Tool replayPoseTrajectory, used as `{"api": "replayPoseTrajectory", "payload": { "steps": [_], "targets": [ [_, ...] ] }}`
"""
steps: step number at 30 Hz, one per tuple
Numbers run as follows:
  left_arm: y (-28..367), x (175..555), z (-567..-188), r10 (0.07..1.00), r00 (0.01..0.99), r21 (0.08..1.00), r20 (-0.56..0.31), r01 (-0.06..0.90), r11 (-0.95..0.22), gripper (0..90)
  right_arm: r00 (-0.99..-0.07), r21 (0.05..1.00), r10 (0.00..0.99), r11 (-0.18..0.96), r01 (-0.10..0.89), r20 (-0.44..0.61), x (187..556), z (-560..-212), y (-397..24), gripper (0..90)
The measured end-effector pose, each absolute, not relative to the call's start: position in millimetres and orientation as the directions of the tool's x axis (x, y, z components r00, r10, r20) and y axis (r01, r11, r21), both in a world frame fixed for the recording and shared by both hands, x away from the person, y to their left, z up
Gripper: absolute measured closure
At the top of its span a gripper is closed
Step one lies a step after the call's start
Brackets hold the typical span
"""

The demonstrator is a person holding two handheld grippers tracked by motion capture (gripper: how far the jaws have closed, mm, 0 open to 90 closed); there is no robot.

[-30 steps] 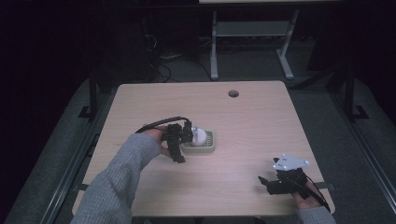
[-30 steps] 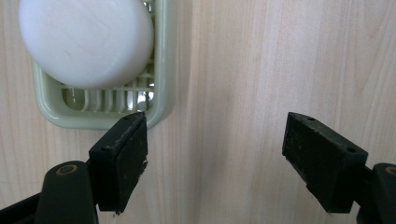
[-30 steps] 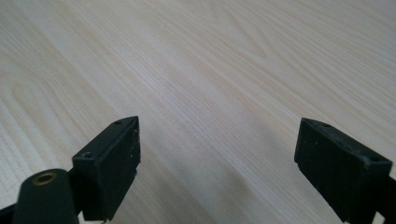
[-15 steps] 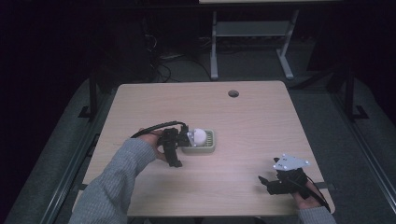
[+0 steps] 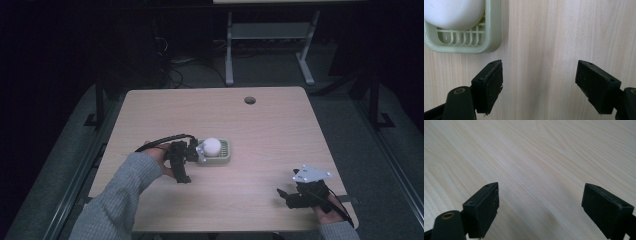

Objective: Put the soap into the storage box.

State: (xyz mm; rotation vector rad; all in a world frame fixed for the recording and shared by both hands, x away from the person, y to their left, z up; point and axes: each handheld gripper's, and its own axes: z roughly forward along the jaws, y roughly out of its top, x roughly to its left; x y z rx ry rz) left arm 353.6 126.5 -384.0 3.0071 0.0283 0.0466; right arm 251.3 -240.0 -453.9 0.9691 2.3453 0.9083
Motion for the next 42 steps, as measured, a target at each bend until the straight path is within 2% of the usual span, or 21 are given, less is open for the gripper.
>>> {"api": "replayPoseTrajectory", "payload": {
  "steps": [42],
  "targets": [
    [141.6,313.0,-395.5,0.0,0.998,0.182,0.059,-0.011,-0.983,20.6,-0.657,0.706,0.739,0.545,0.452,-0.15,252.2,-454.6,-240.0,13.9]
  ]
}}
